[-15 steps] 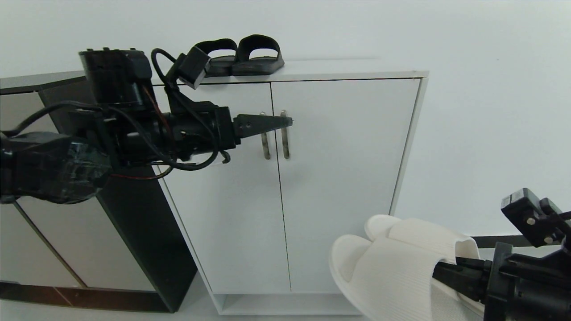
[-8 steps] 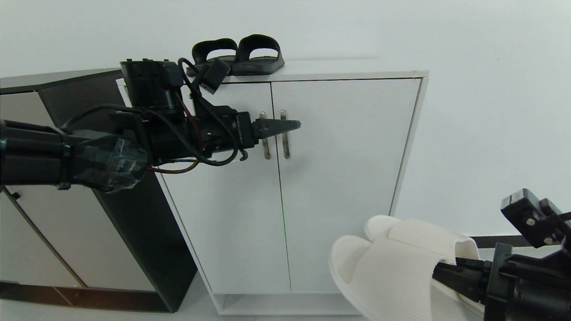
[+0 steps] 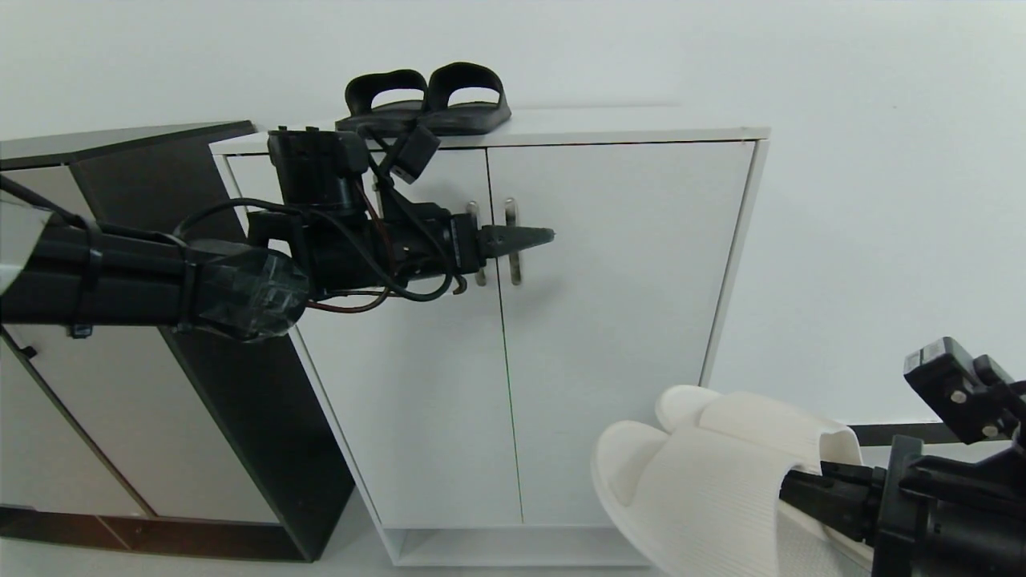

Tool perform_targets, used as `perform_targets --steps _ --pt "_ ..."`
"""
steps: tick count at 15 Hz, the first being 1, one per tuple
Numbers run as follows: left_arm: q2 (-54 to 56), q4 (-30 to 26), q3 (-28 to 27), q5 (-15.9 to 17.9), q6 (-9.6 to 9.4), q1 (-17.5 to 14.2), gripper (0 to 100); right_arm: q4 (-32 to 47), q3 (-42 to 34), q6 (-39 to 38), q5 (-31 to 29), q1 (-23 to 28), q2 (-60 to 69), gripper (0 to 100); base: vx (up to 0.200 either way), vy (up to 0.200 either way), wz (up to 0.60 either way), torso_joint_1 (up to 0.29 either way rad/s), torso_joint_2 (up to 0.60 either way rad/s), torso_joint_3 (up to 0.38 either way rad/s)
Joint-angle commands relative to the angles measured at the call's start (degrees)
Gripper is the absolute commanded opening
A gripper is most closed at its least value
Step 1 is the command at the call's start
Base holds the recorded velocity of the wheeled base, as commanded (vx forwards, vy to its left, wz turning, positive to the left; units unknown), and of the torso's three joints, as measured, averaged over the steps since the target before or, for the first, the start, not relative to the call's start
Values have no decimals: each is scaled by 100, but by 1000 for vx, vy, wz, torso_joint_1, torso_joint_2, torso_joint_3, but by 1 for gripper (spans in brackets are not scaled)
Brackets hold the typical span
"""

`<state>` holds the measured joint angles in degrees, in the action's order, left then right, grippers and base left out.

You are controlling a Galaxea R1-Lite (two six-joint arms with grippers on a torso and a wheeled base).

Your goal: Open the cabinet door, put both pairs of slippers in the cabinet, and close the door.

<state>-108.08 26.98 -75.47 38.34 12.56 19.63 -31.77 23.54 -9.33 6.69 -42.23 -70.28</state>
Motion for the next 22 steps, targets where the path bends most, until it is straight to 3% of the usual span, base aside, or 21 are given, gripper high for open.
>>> perform_targets --steps 1,3,4,7,10,13,18,22 --pt "-187 0 -82 -55 1 -3 100 4 1 1 -1 -5 58 0 0 0 0 0 0 0" --pt "-213 9 -134 -55 1 -3 100 4 1 1 -1 -5 49 0 0 0 0 0 0 0" --pt "-222 9 -152 -55 1 -3 0 4 1 1 -1 -5 49 0 0 0 0 0 0 0" --pt "-152 9 -108 -55 1 -3 0 4 -25 1 7 -5 67 0 0 0 0 0 0 0" --pt "261 27 375 -55 -139 59 0 4 -174 133 350 -5 260 0 0 0 0 0 0 0" --pt "815 71 1237 -55 -526 287 0 4 -438 519 799 -5 533 0 0 0 0 0 0 0" --pt "1008 71 1456 -55 -535 366 0 4 -543 686 966 4 647 0 0 0 0 0 0 0" --pt "2107 642 2924 -63 -526 366 0 13 -543 695 957 22 647 0 0 0 0 0 0 0"
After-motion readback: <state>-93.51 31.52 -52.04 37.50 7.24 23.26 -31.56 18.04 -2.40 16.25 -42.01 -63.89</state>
